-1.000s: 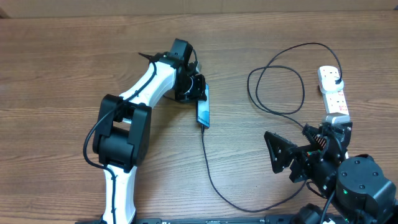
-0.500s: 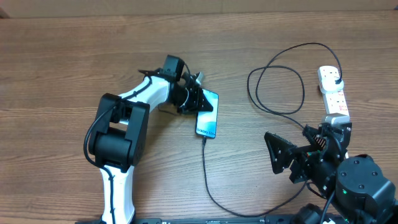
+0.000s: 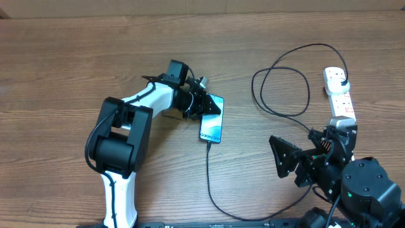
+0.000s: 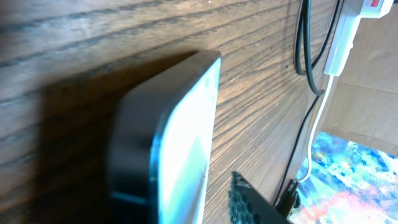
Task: Plug charger to phone and switch on socket
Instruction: 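Lower the phone flat onto the table with the left gripper, then open the left gripper and lift it off the phone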
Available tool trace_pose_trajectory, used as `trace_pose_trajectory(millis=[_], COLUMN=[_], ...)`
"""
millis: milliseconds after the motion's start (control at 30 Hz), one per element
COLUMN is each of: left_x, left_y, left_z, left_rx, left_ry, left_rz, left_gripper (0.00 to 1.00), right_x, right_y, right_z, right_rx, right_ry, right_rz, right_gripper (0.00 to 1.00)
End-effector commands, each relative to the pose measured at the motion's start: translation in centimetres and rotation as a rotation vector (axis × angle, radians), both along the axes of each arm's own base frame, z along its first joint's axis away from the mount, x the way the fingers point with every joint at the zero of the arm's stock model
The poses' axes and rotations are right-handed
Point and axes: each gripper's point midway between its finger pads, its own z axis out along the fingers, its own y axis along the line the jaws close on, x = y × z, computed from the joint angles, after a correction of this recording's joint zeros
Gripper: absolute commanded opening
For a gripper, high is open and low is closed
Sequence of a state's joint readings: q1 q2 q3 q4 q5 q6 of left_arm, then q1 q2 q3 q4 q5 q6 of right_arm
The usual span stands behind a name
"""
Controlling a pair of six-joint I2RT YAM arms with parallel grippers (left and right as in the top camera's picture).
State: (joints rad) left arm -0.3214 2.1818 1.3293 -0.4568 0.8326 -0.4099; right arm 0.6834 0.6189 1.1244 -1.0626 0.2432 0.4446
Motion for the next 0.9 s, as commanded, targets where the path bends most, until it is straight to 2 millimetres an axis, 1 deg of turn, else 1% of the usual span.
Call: trace_pose_trajectory(millis=[0,233,333,467,567,667,867], left_x=[-3.2,-3.0,-2.9,-3.0,-3.1,-3.3,-4.1], left_y=[6.3,7.3,8.1,9.7,10.3,10.9,12.5], left_z=[-10.1,-10.6,-10.9,-11.4,-11.5,-11.6,-11.7], left_rx=[0.423,0.49,0.542,0.637,0.676,0.71,0.799], left_ry=[0.118,0.102,0.117,0.165,0.183,0.184,0.192], left_rz=[0.073,0.085,0.127,0.229,0.265,0.267,0.263], left_gripper=[0.42,0.55,0.59,0.64,0.67,0.72,0.74], right_x=[0.1,0.0,0.0,0.0,0.0,0.0,0.0], right_y=[-0.1,-0.2,-0.2,-0.2,-0.2,-0.2,-0.2], right_z=[-0.2,-0.3,-0.3,-0.3,-0.3,-0.3,-0.3], right_rx=[-0.004,-0.007,-0.007,-0.008,-0.009,-0.009,-0.008], right_ry=[0.003,0.007,0.007,0.009,0.009,0.009,0.009], right_rz=[-0.009,-0.01,-0.009,-0.01,-0.01,-0.01,-0.01], right_gripper=[1.0,1.0,1.0,1.0,1.0,1.0,1.0])
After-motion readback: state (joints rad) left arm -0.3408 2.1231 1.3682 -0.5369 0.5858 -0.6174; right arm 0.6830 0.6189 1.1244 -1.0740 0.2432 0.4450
